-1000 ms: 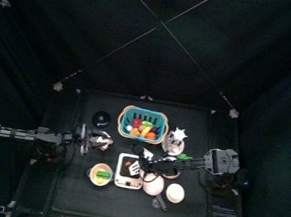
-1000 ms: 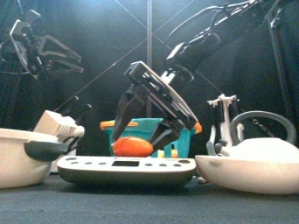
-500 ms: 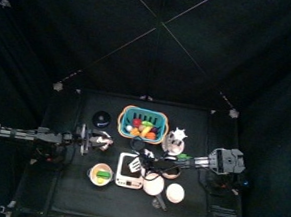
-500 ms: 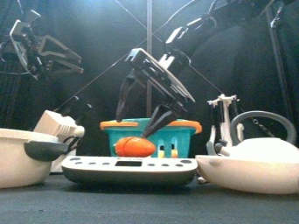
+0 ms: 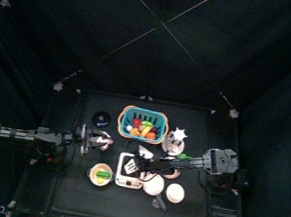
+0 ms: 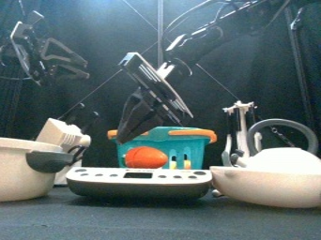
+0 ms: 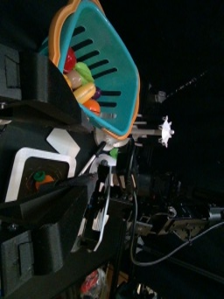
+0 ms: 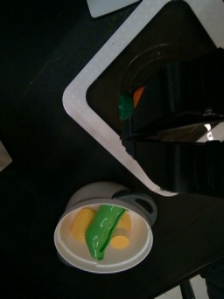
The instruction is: Place carrot onto stove
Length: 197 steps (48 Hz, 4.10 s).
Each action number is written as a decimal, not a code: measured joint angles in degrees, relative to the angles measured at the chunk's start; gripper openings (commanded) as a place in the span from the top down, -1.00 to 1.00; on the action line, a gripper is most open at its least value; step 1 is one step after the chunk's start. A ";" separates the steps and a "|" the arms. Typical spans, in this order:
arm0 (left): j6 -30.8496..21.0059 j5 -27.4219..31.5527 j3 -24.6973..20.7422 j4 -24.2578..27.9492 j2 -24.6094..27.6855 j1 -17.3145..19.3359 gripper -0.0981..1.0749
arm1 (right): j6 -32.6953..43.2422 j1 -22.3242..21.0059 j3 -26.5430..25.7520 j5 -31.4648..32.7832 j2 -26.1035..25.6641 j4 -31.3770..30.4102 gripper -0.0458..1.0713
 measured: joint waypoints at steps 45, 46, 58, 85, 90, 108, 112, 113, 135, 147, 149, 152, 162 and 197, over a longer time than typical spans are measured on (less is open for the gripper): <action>0.09 0.00 0.35 0.00 0.00 0.00 -0.57 | -0.09 -1.49 -0.97 4.83 0.18 -1.23 0.12; 0.09 0.00 0.35 0.00 0.00 0.09 -0.57 | -0.09 -1.49 -1.14 4.66 0.18 -1.23 0.12; 0.09 0.00 0.53 0.00 0.00 0.09 -0.57 | 0.00 1.93 -1.49 4.04 0.18 2.29 0.12; 0.09 0.00 0.62 0.00 0.00 0.18 -0.57 | -0.18 6.86 9.05 5.98 -10.37 3.96 0.12; 0.09 0.00 0.62 0.00 0.00 0.18 -0.57 | -0.09 6.77 11.25 5.89 -10.46 6.77 0.12; 0.09 0.00 0.70 0.00 0.00 0.26 -0.57 | -0.18 4.31 14.24 6.24 -11.07 6.24 0.12; 0.09 0.00 0.70 0.00 0.00 0.26 -0.57 | -0.18 2.81 14.24 6.15 -10.46 5.45 0.12; 0.09 0.00 0.70 0.00 0.00 0.26 -0.57 | -0.18 2.46 14.33 6.24 -10.20 5.19 0.12; 0.09 0.00 0.88 0.00 0.00 0.26 -0.57 | -0.18 -0.44 11.25 5.27 -7.65 0.97 0.12; 0.09 0.00 0.97 0.00 0.00 0.26 -0.57 | -0.26 -0.70 9.32 5.36 -6.94 -0.70 0.12; 0.09 0.00 0.97 0.00 0.00 0.26 -0.57 | -0.18 -0.70 9.40 5.45 -7.29 -0.97 0.12; 0.09 0.00 0.97 0.00 0.00 0.26 -0.57 | -0.26 -0.53 10.63 5.54 -8.88 -0.09 0.12; 0.00 0.00 1.23 0.00 0.00 0.44 -0.57 | -0.26 -0.18 13.01 5.54 -10.72 2.37 0.12; 0.09 0.00 1.23 0.00 0.00 0.53 -0.57 | -0.26 0.53 9.58 5.10 -5.98 2.81 0.12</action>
